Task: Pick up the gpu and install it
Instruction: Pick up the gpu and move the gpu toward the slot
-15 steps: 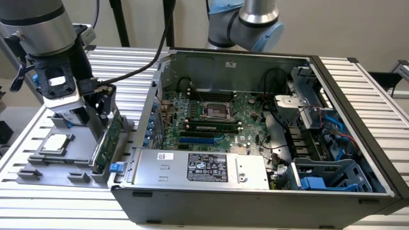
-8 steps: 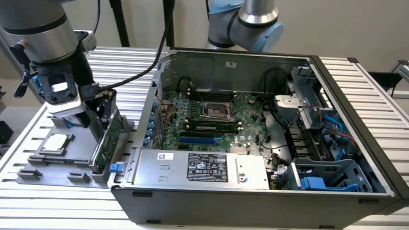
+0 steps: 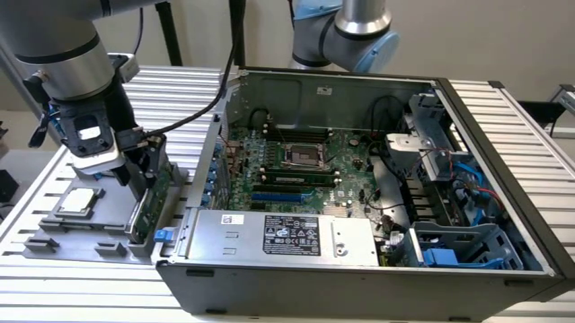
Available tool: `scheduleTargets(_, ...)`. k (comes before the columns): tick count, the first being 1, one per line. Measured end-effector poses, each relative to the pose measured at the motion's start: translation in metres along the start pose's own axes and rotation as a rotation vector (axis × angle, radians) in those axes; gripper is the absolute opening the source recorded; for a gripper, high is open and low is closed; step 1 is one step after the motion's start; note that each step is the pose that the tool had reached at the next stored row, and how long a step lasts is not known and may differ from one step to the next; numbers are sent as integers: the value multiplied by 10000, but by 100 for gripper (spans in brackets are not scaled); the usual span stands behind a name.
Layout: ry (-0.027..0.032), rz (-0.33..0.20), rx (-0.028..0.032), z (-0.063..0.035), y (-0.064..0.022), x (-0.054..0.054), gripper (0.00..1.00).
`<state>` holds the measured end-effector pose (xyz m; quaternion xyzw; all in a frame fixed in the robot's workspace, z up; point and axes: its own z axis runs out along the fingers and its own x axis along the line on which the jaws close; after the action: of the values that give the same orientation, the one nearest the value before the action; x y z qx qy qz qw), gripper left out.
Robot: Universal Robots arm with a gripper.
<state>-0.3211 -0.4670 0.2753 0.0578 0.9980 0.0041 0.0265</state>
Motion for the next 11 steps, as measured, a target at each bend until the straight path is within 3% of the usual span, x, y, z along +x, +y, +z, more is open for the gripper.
scheduleTargets(11,-37,66,10,201,-2,11,48)
